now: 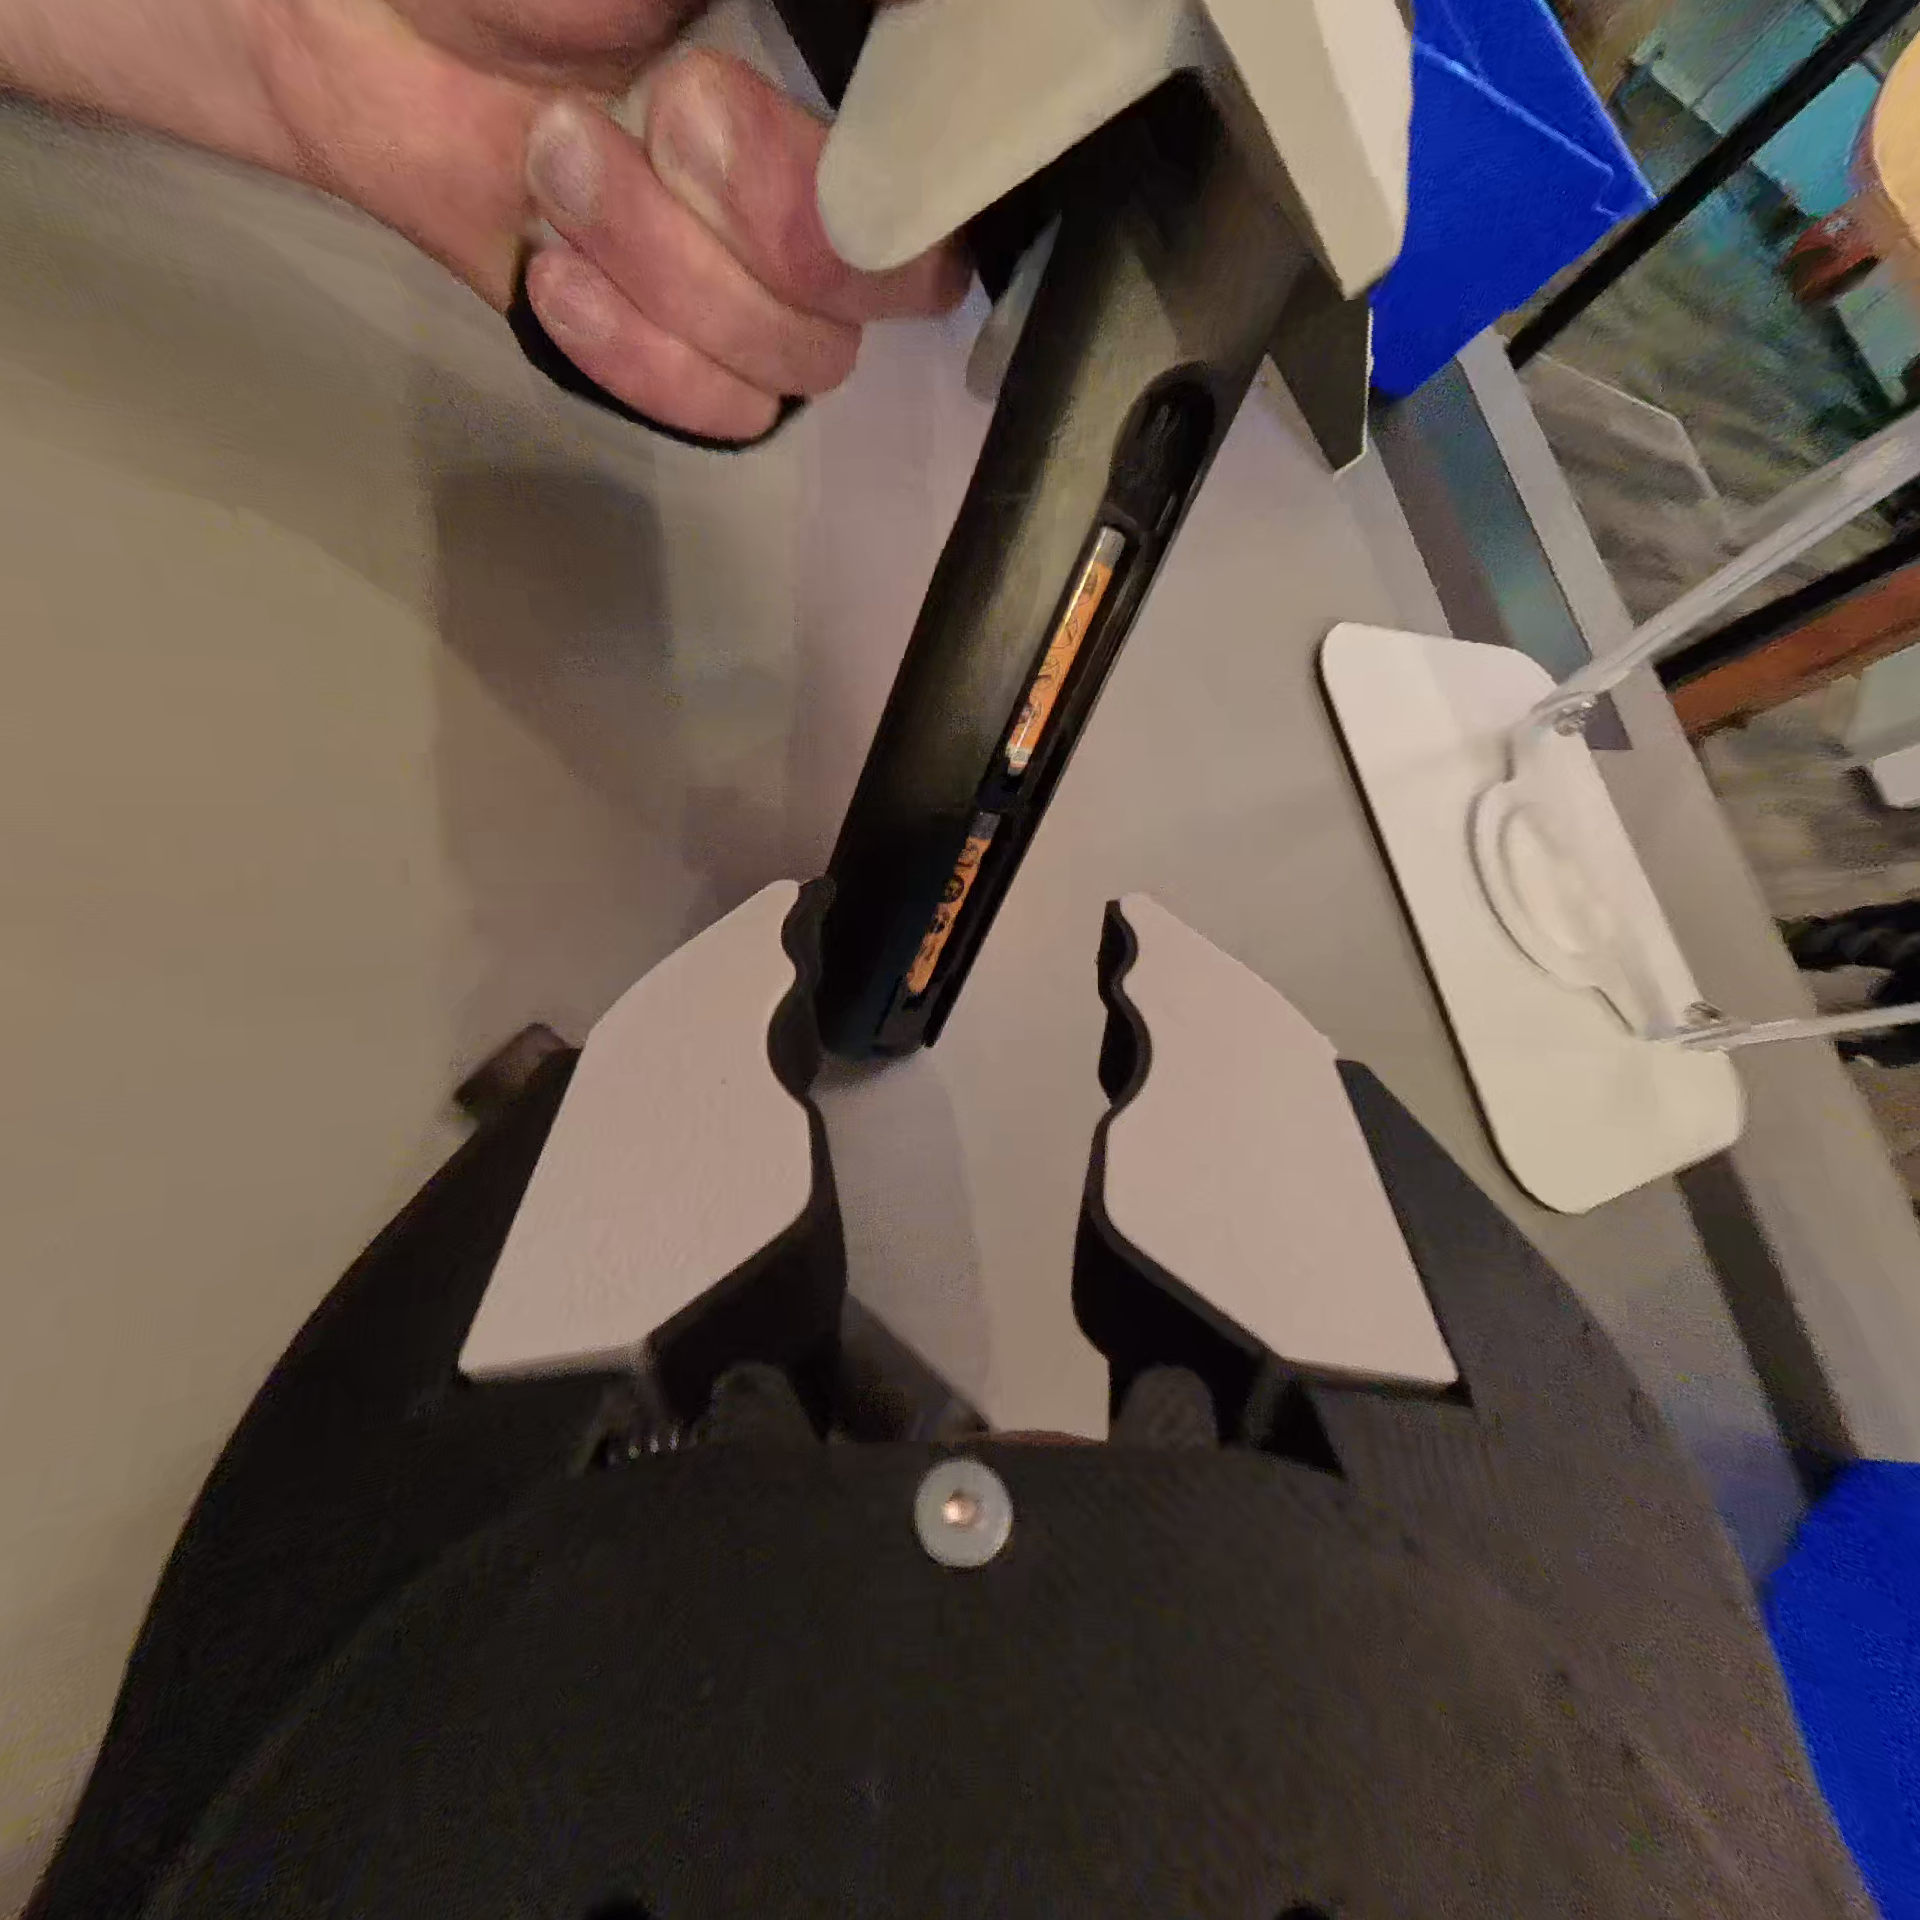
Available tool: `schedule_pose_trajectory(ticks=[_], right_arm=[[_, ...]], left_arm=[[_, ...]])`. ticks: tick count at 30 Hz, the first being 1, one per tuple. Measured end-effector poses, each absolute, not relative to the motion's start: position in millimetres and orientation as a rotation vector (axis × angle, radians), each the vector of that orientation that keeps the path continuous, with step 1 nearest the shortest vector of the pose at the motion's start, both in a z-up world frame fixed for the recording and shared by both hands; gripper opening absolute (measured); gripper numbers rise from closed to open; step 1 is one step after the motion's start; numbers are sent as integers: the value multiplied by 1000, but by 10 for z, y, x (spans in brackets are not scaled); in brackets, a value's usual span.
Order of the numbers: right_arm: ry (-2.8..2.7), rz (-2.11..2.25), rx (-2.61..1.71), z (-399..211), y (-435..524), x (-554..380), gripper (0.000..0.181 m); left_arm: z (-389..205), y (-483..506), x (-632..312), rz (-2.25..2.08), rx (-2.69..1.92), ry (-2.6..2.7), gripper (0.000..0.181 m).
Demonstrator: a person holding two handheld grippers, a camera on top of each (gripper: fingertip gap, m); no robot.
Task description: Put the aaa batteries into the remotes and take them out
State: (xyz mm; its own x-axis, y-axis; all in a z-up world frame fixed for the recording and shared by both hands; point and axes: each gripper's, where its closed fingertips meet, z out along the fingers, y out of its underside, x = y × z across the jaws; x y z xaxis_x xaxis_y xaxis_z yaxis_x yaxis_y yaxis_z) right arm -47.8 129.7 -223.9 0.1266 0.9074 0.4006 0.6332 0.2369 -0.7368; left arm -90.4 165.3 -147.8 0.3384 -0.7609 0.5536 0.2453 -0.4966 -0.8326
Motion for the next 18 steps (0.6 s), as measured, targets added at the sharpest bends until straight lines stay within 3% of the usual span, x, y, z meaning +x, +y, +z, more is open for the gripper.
schedule_pose_trajectory(ticks=[2,7,8,9,15,18], right_arm=[[-1569,510,-1532,-2217,1253,-523,53],[-1566,743,-1709,-2338,1223,-643,85],[-1587,791,-1704,-2342,1178,-674,77],[-1610,842,-1696,-2331,1117,-700,54],[-1650,761,-1685,-2252,1132,-645,51],[-1694,634,-1687,-2253,1184,-560,51]], left_arm=[[-1407,1612,-895,-1378,-1606,493,54],[-1186,1449,-800,-1428,-1459,566,53],[-1158,1410,-771,-1437,-1439,583,53],[-1127,1377,-753,-1441,-1415,596,54],[-1094,1294,-769,-1392,-1384,669,54],[-1179,1267,-742,-1355,-1439,724,72]])
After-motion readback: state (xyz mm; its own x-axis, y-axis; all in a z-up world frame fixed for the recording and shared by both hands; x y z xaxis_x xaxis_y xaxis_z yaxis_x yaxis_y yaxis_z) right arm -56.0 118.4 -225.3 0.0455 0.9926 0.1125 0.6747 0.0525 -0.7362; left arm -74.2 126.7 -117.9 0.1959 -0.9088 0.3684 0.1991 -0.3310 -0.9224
